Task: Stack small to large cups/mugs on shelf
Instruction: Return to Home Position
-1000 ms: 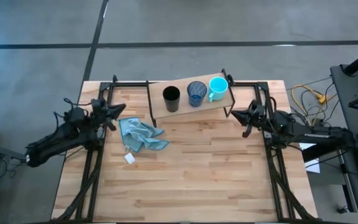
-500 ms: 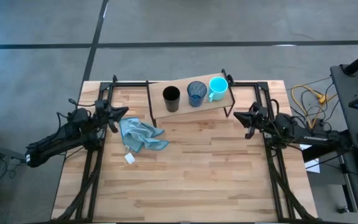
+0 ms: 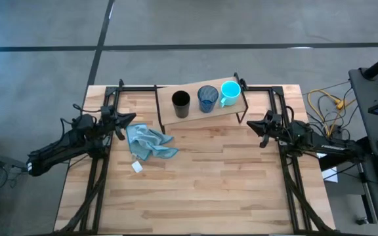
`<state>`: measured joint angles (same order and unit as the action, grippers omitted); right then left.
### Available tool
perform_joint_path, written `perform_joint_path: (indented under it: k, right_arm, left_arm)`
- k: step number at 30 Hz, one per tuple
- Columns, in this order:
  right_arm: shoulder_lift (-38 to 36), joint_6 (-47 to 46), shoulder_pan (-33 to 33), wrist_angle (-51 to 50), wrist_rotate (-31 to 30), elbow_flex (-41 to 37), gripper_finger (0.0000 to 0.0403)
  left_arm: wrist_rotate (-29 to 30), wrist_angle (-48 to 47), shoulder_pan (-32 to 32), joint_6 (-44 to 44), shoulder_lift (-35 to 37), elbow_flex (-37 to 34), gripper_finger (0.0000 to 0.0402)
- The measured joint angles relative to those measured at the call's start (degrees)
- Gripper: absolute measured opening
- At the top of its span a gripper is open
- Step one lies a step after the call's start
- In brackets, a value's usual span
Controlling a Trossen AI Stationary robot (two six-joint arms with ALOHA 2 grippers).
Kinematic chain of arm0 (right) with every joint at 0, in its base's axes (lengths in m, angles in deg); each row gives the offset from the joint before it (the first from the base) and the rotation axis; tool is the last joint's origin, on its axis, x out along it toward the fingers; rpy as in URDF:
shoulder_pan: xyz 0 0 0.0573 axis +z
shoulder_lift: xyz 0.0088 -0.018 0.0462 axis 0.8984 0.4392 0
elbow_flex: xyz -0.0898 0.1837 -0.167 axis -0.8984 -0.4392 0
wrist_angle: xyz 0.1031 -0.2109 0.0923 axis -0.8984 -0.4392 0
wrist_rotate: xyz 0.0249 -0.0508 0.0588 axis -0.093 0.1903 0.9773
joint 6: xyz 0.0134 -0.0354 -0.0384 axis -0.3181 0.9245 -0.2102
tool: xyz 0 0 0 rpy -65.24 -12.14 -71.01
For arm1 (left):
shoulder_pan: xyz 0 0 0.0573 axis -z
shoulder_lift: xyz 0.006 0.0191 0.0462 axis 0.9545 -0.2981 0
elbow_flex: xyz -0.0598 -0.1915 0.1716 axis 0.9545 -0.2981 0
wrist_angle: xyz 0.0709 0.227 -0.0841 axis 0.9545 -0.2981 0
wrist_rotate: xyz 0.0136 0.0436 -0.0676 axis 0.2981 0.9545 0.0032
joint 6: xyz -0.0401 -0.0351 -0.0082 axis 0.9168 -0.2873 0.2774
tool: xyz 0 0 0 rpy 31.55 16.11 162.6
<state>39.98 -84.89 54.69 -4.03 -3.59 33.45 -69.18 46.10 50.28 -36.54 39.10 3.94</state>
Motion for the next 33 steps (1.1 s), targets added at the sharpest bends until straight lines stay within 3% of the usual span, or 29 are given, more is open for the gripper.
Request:
perform_joint_path:
  k: [11,19,26,33]
  right_arm:
    - [-0.48,-0.5,0.0,-2.33,-0.02,0.0,0.0008]
    - [-0.59,0.15,-0.01,-2.37,-0.04,0.0,0.0008]
    - [-0.59,0.15,-0.02,-2.38,-0.04,0.0,0.0008]
    - [-0.59,0.15,-0.02,-2.38,-0.04,0.0,0.0008]
  left_arm:
    - [-0.23,0.11,0.0,-0.1,0.0,-1.13,0.0]
    - [-7.69,5.28,0.04,-2.92,0.02,-4.91,0.0]
    - [-9.15,11.26,0.02,-2.58,-0.04,-10.41,0.0]
    - [-9.55,12.11,-0.02,-6.1,-0.65,-10.78,0.0]
